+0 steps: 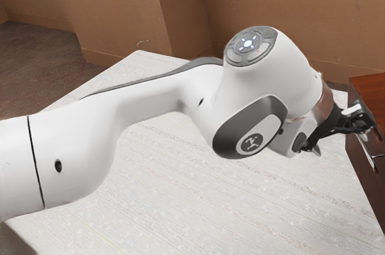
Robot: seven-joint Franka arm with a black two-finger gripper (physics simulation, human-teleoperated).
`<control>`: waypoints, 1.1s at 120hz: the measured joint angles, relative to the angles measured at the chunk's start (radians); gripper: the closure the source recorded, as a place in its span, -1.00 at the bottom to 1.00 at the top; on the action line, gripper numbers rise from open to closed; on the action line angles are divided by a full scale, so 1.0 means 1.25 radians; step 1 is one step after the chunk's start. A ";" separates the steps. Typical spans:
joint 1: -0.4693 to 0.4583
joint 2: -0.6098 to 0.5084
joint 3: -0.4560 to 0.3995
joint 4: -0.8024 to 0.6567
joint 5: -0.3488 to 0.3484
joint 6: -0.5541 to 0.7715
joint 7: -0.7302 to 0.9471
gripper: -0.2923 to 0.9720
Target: Pull the drawer handle with one arm to open the drawer
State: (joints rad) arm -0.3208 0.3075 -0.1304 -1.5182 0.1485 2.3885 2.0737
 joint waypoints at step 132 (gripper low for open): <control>0.068 -0.104 -0.002 -0.174 0.006 0.008 0.012 -0.49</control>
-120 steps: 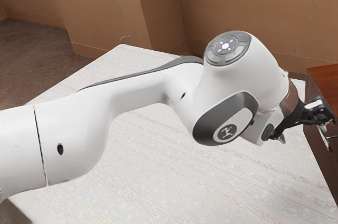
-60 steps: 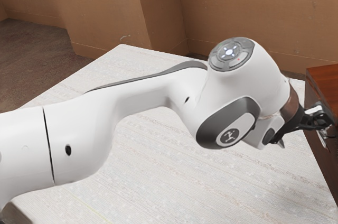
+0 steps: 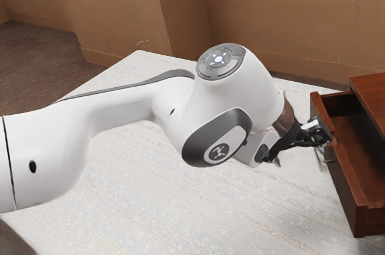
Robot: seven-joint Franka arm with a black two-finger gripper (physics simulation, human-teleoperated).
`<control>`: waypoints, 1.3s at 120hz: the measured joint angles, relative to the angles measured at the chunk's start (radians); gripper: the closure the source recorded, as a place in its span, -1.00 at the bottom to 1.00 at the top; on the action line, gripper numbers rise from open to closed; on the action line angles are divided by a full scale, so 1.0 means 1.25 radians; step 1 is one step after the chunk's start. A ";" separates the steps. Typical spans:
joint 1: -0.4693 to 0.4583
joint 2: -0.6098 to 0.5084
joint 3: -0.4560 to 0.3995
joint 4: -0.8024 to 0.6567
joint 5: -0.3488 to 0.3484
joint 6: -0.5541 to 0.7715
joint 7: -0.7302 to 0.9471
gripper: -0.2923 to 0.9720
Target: Pull the drawer handle with one arm to open the drawer
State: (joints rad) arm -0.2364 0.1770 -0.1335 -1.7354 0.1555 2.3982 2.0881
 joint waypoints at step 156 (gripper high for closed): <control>0.013 -0.285 0.245 0.169 -0.014 -0.600 -0.408 -0.54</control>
State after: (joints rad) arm -0.2200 -0.1787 0.1730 -1.5244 0.1383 1.6478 1.5783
